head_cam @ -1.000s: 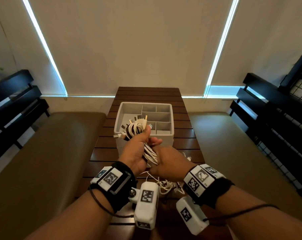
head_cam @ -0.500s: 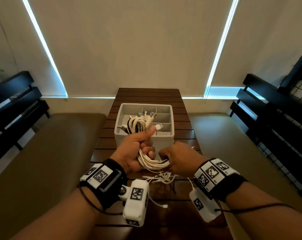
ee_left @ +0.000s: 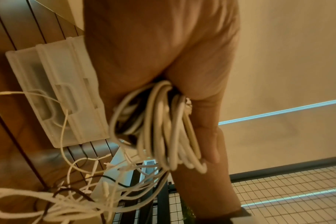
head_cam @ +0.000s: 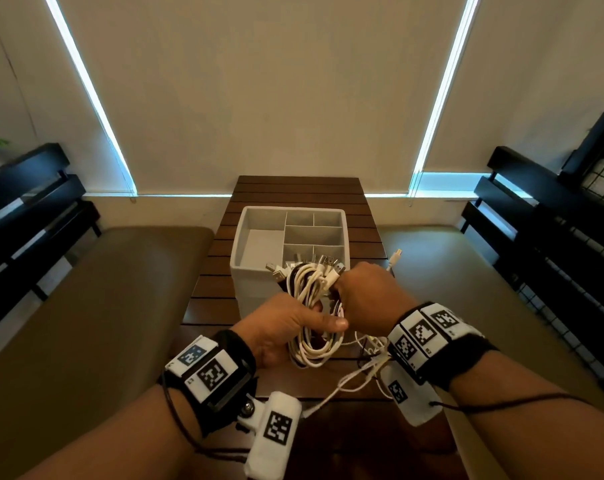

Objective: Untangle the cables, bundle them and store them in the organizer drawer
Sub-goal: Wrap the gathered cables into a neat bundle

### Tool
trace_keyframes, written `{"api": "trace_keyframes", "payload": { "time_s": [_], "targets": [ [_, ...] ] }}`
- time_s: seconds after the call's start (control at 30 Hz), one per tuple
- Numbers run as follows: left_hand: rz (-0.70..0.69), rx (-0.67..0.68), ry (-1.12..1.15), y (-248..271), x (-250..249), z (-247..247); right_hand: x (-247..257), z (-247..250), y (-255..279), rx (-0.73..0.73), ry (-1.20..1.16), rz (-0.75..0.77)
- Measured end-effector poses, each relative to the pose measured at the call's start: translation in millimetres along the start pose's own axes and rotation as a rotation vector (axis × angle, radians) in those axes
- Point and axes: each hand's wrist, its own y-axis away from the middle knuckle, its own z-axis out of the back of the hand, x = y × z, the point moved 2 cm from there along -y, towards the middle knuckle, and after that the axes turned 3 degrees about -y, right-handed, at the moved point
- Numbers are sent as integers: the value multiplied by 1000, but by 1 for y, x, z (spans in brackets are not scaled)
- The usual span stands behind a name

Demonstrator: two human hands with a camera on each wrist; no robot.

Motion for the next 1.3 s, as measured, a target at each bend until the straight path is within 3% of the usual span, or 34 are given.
{"api": "trace_keyframes", "payload": {
  "time_s": [0.2,0.47,0.83,1.0,1.1,1.17,1.23,1.3],
  "targets": [
    [-28,3,-67,2,-1,-4,3,-6,3,-1,-4,-12],
    [-40,-104,-211,0,11,-3,-1,2,6,69,-145,5],
    [-41,-78,-174,-2,11,-3,-11,-4,-2,-122,-222,-23],
    [-4,-88,-145,-1,10,2,-14,-11,-4,-188,-30,-50],
    [3,-149,-113,-3,8,6,-17,-10,0,-238,-50,-114],
    [-13,-218,-84,-5,8,11,-18,-11,8,-301,-167,-148],
    [-45,-271,-64,-7,8,15,-18,-18,15,-336,-452,-203],
    [-56,-277,-57,-9,7,15,-16,-27,21,-195,-755,-319]
  ]
}}
